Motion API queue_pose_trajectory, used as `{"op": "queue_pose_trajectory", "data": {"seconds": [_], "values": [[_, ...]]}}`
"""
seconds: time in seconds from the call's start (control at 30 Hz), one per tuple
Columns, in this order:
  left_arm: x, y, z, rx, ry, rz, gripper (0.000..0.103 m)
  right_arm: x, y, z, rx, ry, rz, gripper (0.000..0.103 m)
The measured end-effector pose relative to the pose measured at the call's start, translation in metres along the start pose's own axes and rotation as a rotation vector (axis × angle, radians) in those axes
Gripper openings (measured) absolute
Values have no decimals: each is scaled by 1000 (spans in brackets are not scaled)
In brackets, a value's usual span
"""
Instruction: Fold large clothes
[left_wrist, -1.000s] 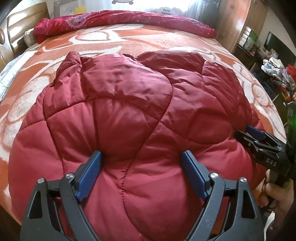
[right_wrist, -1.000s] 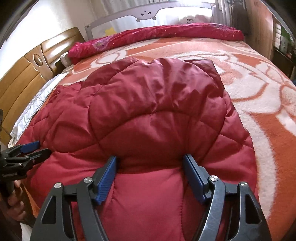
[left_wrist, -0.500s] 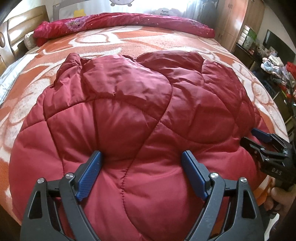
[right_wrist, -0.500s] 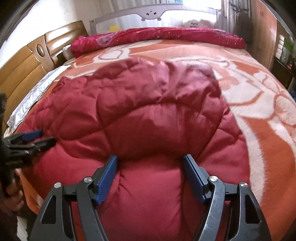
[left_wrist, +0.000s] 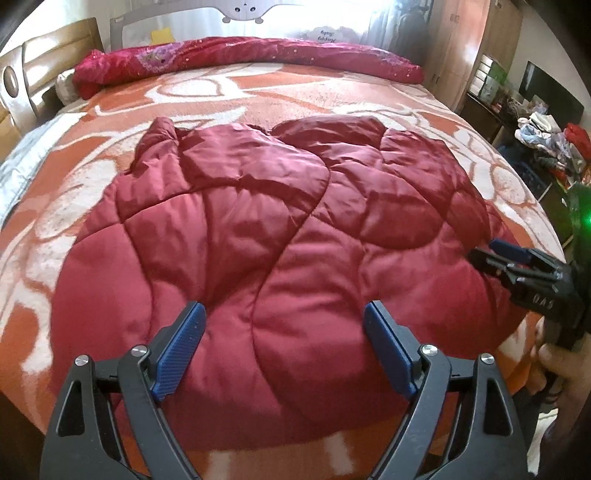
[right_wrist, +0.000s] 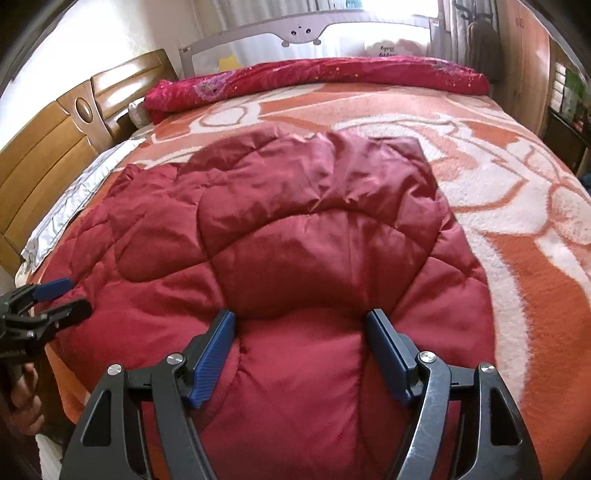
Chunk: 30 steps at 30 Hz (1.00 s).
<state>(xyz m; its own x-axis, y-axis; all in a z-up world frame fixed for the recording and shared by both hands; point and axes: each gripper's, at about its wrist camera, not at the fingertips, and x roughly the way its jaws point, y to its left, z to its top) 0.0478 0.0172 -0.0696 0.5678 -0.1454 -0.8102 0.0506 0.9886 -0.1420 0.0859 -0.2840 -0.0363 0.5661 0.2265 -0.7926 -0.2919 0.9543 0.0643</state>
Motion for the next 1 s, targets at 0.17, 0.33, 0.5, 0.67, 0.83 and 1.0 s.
{"op": "queue_pose_trajectory", "data": {"seconds": [0.17,0.33,0.5,0.67,0.83,1.0], "values": [[-17,0,-11,11,-12,5,88,-37,3,-11,-22,-58,12,75],[-13,5,-17,1,11,30,88,-47,2,-22,-18,-51,36,75],[-2,5,-21,4,23,41,94,-18,-11,-33,12,22,23,75],[7,10,-22,-14,29,20,100,-6,-17,-38,25,28,33,77],[-6,8,-22,-4,17,33,101,-22,-13,-36,20,17,31,78],[-26,8,-28,16,-6,50,101,-50,-6,-40,-1,0,58,80]]}}
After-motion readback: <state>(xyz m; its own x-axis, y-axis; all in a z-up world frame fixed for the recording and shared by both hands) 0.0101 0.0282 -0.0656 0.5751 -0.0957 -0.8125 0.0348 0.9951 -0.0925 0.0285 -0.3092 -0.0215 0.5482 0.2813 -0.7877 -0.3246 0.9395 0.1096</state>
